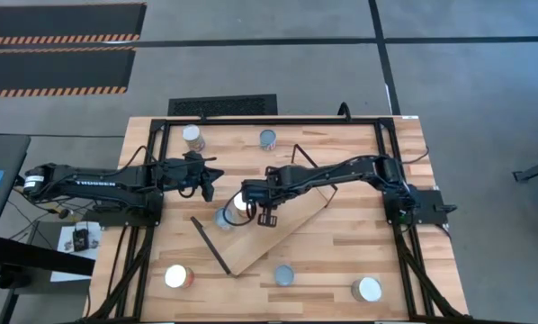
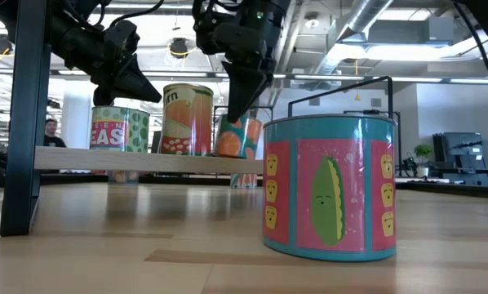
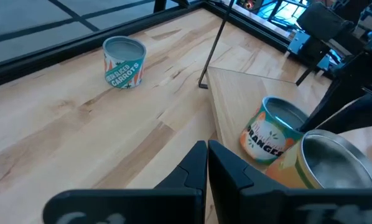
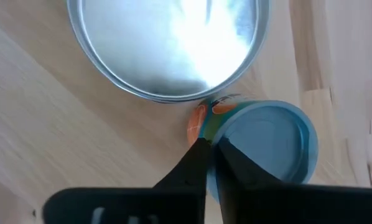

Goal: Pick and place cans onto a shelf
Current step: Put the canned oranges on the shelf

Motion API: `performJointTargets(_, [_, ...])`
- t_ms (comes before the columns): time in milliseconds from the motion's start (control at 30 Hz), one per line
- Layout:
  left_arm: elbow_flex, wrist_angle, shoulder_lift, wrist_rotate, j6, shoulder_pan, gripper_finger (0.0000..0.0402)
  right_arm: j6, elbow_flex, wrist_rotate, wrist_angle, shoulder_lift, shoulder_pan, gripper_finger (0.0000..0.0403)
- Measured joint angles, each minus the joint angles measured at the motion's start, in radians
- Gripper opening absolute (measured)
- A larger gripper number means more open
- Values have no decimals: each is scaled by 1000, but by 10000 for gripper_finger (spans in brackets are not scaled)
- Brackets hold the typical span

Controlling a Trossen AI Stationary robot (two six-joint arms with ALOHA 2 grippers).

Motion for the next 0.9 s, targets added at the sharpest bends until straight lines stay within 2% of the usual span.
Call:
performJointTargets(167, [0, 0, 0, 0, -1, 0, 0, 0, 0, -6, 1, 0, -5, 60])
performJointTargets(900, [0, 0, 0, -7, -1, 0, 0, 2, 0, -7, 36, 0, -10, 64])
